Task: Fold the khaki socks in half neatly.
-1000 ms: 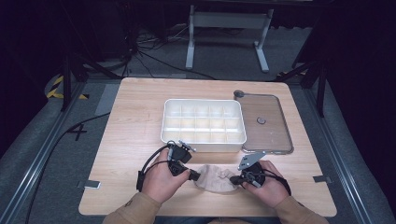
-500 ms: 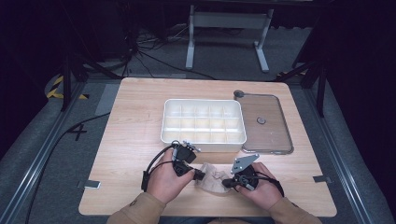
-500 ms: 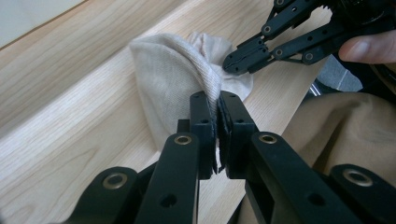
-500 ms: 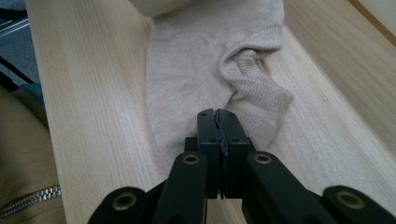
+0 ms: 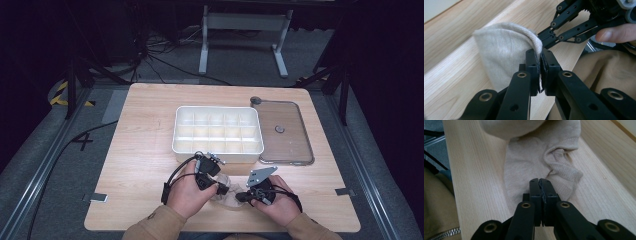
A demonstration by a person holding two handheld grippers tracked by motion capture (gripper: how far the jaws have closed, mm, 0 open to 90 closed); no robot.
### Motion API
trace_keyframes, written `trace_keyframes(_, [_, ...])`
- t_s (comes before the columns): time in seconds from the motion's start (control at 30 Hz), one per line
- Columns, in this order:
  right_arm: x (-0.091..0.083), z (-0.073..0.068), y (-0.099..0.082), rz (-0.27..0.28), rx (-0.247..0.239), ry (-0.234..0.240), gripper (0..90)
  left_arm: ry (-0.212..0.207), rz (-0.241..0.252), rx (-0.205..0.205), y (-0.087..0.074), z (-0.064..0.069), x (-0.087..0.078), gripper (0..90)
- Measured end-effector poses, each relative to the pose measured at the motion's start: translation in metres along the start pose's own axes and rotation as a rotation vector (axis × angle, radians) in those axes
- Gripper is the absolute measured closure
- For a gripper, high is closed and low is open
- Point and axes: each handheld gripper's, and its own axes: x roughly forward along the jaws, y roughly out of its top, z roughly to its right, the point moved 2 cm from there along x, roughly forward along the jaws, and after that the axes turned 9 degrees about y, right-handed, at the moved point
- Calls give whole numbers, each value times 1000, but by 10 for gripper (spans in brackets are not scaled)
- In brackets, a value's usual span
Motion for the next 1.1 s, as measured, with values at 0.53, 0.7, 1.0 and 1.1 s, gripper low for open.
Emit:
trace_keyframes(0.53, [1,3,-4,51,16,30,884,-11,-42,22,4,8,21,852])
trace_keyframes(0.7, [1,3,-4,49,6,20,881,-6,-60,22,3,7,28,851])
trace_keyframes(1.0, [1,2,-3,51,7,17,872,3,-73,23,2,5,36,845])
trace_keyframes(1.1, [1,2,-3,51,3,15,870,4,-80,16,2,5,38,850])
